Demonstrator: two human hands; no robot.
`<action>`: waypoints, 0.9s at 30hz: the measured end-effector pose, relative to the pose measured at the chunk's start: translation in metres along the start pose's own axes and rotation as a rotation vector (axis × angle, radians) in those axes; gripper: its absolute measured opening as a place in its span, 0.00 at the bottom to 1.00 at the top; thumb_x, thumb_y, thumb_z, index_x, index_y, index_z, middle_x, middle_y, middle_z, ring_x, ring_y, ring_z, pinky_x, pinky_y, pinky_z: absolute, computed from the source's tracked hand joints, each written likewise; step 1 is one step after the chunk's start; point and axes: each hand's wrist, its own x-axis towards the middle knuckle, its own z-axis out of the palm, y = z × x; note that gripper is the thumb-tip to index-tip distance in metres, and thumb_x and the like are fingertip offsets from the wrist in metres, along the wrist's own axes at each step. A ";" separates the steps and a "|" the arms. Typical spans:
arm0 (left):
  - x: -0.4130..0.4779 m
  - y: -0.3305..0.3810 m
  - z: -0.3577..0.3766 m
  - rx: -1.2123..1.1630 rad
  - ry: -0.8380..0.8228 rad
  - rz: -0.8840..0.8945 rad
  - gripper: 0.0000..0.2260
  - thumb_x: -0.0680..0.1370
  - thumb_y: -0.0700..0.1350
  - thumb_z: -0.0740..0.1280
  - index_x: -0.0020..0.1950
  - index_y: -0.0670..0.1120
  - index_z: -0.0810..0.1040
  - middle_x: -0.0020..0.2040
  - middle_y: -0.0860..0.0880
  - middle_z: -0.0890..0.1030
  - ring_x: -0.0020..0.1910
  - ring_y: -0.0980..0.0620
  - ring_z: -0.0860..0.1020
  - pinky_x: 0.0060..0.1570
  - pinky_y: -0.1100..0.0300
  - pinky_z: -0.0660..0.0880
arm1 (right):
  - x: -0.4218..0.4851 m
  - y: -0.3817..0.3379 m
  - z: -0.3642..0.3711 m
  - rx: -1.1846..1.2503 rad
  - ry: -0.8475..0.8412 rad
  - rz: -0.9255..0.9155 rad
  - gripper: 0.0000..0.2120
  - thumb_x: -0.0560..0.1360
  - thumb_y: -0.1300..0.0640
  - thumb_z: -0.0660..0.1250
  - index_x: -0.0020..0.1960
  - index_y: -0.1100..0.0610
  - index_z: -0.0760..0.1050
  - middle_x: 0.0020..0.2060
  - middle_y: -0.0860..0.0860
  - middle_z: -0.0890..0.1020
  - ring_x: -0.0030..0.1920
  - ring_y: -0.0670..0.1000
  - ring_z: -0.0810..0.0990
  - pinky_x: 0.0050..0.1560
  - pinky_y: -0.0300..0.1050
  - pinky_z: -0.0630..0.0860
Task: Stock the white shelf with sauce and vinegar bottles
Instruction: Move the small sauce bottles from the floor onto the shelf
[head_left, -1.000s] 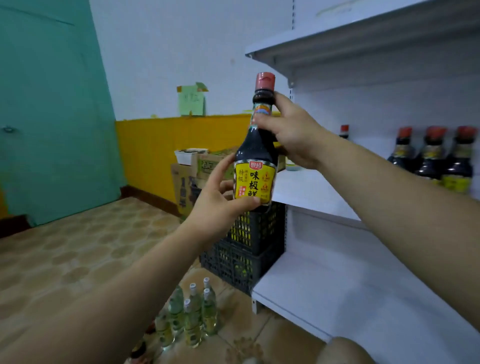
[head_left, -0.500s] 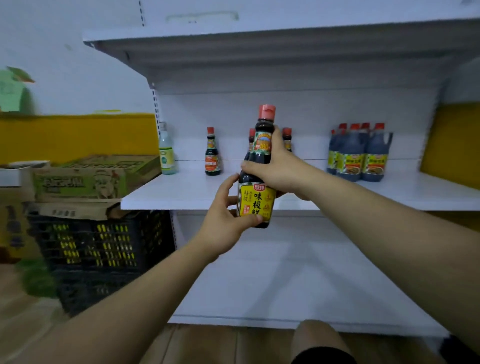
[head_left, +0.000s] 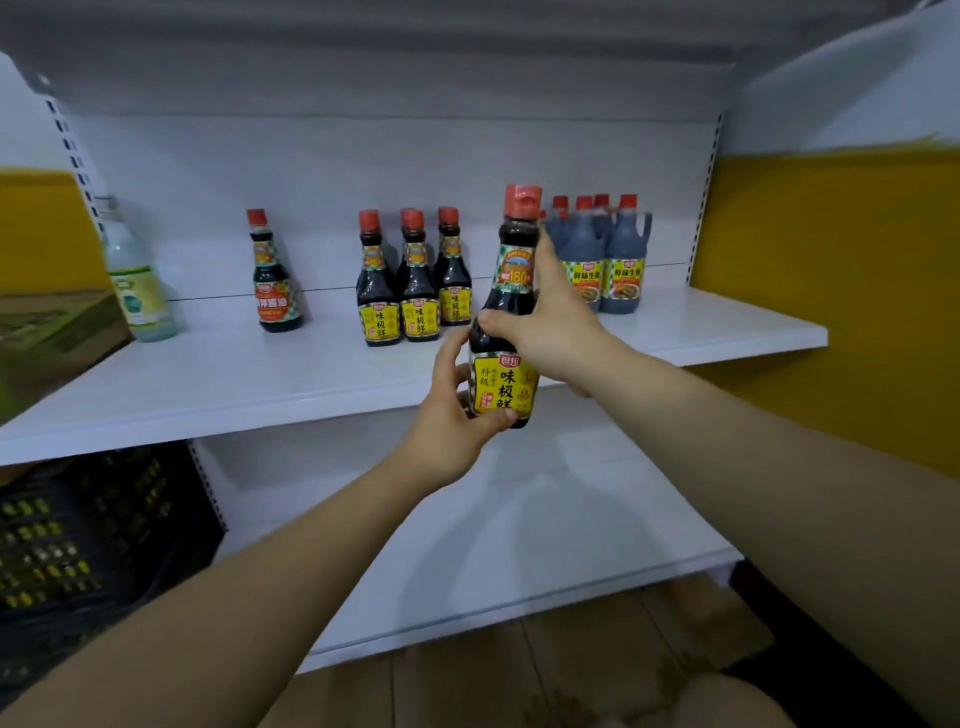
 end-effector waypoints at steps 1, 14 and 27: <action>0.006 -0.005 -0.003 0.016 -0.007 -0.003 0.39 0.74 0.34 0.70 0.70 0.64 0.53 0.65 0.46 0.69 0.54 0.52 0.79 0.46 0.64 0.79 | 0.005 0.004 0.003 0.010 0.009 0.006 0.46 0.73 0.59 0.72 0.78 0.44 0.44 0.60 0.46 0.77 0.57 0.49 0.79 0.58 0.52 0.78; 0.106 -0.060 -0.083 0.774 -0.100 -0.200 0.31 0.76 0.60 0.64 0.76 0.53 0.58 0.76 0.50 0.61 0.74 0.49 0.60 0.70 0.55 0.59 | 0.113 0.057 0.031 0.011 0.019 0.050 0.46 0.75 0.62 0.70 0.79 0.44 0.41 0.58 0.45 0.75 0.56 0.49 0.77 0.56 0.50 0.76; 0.149 -0.109 -0.113 1.299 -0.297 -0.423 0.33 0.73 0.72 0.44 0.76 0.62 0.48 0.79 0.53 0.48 0.78 0.45 0.46 0.71 0.35 0.45 | 0.203 0.127 0.077 -0.062 -0.019 0.031 0.37 0.77 0.53 0.67 0.78 0.45 0.48 0.64 0.48 0.77 0.60 0.53 0.77 0.61 0.54 0.75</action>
